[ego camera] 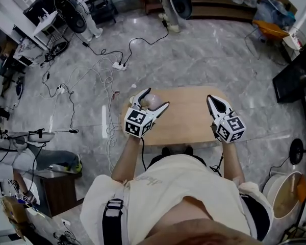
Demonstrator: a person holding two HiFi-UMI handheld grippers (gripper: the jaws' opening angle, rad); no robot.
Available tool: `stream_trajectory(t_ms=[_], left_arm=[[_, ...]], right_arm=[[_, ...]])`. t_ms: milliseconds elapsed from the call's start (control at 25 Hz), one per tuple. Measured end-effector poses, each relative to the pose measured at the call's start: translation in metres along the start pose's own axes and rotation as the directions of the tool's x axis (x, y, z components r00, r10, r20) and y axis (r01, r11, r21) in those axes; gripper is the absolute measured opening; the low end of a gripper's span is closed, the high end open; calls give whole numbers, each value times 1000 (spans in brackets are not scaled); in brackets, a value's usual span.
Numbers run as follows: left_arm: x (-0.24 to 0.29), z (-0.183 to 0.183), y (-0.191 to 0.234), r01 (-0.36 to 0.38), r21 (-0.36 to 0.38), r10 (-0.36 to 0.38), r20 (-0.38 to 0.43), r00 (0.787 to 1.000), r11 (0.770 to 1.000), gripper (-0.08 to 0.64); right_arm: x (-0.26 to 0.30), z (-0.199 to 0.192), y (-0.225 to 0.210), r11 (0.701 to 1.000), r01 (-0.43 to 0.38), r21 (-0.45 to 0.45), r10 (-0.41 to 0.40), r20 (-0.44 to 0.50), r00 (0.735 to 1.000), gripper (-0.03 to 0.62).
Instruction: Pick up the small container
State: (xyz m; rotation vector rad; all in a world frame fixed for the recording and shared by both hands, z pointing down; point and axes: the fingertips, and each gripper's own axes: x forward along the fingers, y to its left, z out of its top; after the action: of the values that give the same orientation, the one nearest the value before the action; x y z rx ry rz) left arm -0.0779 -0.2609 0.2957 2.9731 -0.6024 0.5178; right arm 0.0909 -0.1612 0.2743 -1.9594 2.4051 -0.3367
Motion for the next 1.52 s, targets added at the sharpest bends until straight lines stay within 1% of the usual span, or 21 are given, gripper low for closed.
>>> stream_trajectory(t_ms=[240,440,680,880,1200,1520], left_arm=[[-14,20,13,-22,11,22,39,999,1000,416],[-21,35,25,-33,3,33,57,998,999,416],[-17,59,23,-50,8,50,76,996,999,416],[-26,78,35,-81,37,76,111,991,996,416],[-34,99,42,-100,39,92,168,981,994,416],[-31,109,43,-115,36,107,179,978,993,416]], right_arm=[[-1,36,2,999,2,-32,-1,42,999,-1],[-1,64,6,997,2,-72,4,79,997,-2],[-11,91,1,995,-4,-100,15,112,994,-2],[-9,103,7,994,11,-110,5,150,989,-2],[-16,112,16,989,22,-145,4,176,984,-2],[-19,115,13,987,31,-158,-2,183,983,-1]])
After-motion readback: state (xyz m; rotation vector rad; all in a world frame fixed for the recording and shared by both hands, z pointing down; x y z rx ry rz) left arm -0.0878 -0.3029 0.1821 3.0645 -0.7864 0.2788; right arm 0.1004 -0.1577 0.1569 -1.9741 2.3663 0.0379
